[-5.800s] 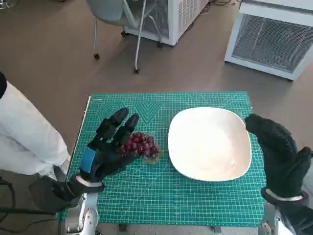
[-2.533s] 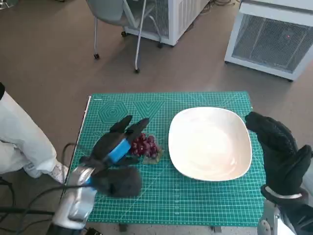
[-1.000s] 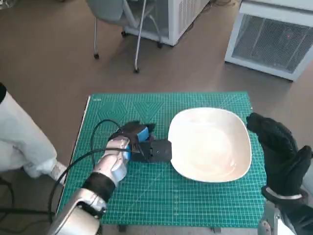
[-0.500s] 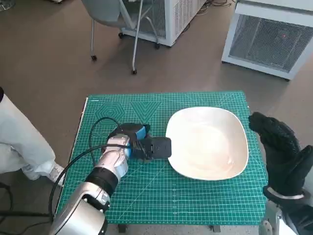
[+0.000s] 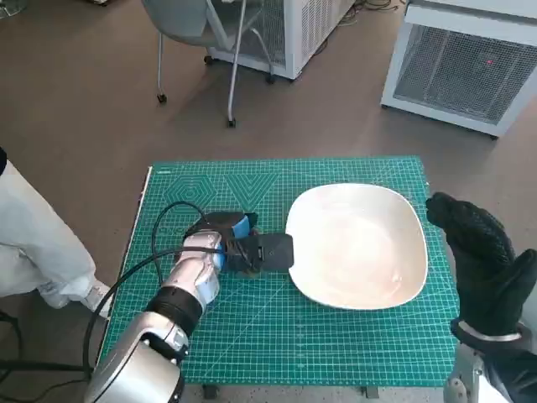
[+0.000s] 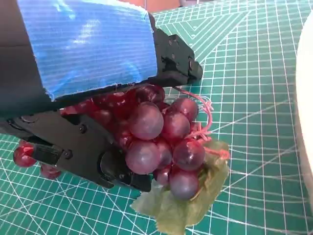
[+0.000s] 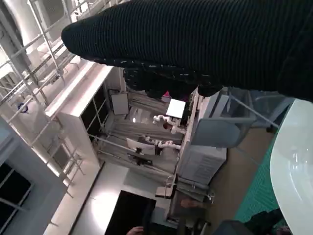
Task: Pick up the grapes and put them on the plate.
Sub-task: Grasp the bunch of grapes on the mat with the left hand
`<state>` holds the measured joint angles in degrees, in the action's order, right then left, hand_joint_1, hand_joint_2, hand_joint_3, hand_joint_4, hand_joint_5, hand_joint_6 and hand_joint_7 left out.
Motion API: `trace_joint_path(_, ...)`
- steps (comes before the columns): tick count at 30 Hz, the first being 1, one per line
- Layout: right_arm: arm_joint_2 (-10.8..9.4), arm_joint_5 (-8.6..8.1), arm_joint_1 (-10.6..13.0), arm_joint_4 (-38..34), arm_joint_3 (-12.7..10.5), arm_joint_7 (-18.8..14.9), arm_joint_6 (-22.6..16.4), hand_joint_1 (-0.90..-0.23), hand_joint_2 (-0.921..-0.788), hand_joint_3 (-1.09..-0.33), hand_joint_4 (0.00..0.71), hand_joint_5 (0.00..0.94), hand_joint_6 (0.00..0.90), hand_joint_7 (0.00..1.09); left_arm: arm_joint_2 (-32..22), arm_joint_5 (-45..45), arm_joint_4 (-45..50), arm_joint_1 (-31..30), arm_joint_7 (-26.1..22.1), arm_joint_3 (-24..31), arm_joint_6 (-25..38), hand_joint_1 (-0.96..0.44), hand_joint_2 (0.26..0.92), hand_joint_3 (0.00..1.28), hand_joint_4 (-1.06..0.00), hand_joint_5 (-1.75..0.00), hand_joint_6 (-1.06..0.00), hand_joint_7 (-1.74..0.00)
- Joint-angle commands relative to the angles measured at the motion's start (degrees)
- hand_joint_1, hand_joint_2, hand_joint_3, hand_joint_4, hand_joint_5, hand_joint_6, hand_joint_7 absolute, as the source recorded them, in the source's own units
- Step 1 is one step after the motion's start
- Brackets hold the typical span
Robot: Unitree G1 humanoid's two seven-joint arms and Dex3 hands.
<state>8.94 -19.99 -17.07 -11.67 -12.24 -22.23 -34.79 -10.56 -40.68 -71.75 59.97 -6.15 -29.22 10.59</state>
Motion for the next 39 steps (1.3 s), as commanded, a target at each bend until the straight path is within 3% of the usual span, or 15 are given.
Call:
trace_joint_path(1, 0.5, -0.19, 0.4, -0.8, -0.1, -0.5, 0.8, -0.48, -0.921, -0.537, 0.529, 0.002, 0.176, 0.59, -0.4, -1.0, -0.5, -3.3, 4.8, -1.6, -1.8, 0.33, 0.692, 0.61, -0.49, -1.39, -0.57, -0.03)
trace_joint_path(4, 0.6, -0.16, 0.4, -0.9, -0.2, -0.6, 0.7, -0.48, -0.921, -0.536, 0.529, 0.002, 0.177, 0.59, -0.8, -1.8, 0.0, -4.0, 8.0, -2.7, -3.1, 0.36, 0.68, 0.73, -0.43, -1.58, -0.65, -0.06)
trace_joint_path(11, 0.7, -0.07, 0.1, -1.2, -0.2, -0.6, 0.7, -0.48, -0.921, -0.535, 0.53, 0.002, 0.178, 0.59, -0.9, -2.2, 0.6, -4.1, 9.7, -3.7, -3.2, 0.36, 0.786, 0.59, -0.39, -1.61, -0.74, -0.13)
trace_joint_path(23, 0.7, -0.34, -0.2, -1.3, -0.2, -0.9, 1.0, -0.479, -0.921, -0.536, 0.53, 0.002, 0.179, 0.59, -1.4, -1.5, 1.3, -3.4, 6.7, -3.8, -3.4, 0.36, 0.834, 0.49, -0.39, -1.58, -0.72, -0.14)
trace_joint_path(30, 0.8, -0.38, -0.6, -1.7, -0.4, -1.0, 1.1, -0.48, -0.921, -0.536, 0.53, 0.002, 0.179, 0.59, -1.4, -1.4, 1.1, -3.2, 6.2, -3.6, -3.1, 0.35, 0.892, 0.35, -0.42, -1.53, -0.69, -0.17)
trace_joint_path(39, 0.7, -0.04, -1.1, -2.4, -0.5, -1.0, 0.8, -0.484, -0.921, -0.533, 0.53, 0.002, 0.181, 0.58, -1.5, -0.9, 1.0, -2.9, 5.9, -3.3, -3.1, 0.35, 0.887, 0.38, -0.41, -1.55, -0.65, -0.15)
